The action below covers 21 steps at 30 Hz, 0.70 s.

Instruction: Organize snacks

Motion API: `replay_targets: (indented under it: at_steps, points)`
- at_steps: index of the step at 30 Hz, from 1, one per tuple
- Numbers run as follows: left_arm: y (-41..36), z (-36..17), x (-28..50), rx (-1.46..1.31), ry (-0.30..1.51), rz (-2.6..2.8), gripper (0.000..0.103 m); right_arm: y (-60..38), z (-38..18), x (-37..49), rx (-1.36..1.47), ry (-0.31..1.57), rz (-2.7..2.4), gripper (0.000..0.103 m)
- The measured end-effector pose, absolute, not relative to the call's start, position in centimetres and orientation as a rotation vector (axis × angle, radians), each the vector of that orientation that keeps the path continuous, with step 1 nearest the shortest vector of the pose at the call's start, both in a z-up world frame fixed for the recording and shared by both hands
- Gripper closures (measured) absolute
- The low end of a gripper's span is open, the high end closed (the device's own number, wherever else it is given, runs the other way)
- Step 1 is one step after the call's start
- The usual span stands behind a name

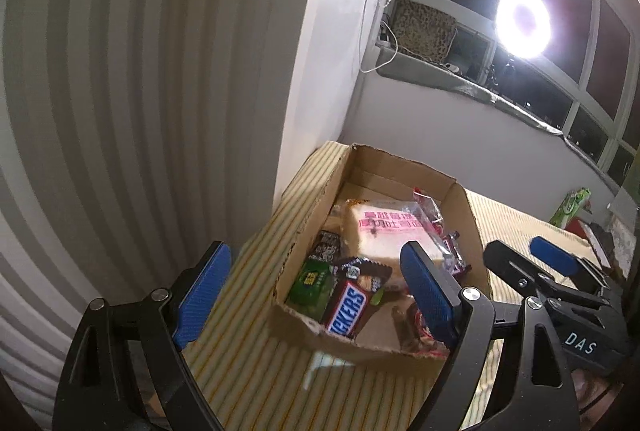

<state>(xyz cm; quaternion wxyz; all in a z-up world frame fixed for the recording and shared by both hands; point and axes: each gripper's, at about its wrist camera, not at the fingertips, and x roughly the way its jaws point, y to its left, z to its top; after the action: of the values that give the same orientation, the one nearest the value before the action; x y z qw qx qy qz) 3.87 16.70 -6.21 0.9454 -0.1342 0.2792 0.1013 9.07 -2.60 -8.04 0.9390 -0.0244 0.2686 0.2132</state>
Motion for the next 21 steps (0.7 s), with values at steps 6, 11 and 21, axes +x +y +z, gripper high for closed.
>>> replay_targets:
  at_steps: [6, 11, 21]
  points:
    - [12.0, -5.5, 3.1, -0.205, 0.567, 0.143, 0.016, -10.5, -6.8, 4.0, -0.007, 0.490, 0.300, 0.001]
    - [5.2, -3.6, 1.6, -0.103, 0.526, 0.029, 0.016, -17.4, -3.3, -1.7, 0.033, 0.398, 0.148, 0.000]
    - [-0.7, 3.8, -4.8, 0.022, 0.321, -0.109, 0.002, -17.3, 4.5, -7.3, -0.030, 0.293, 0.078, 0.000]
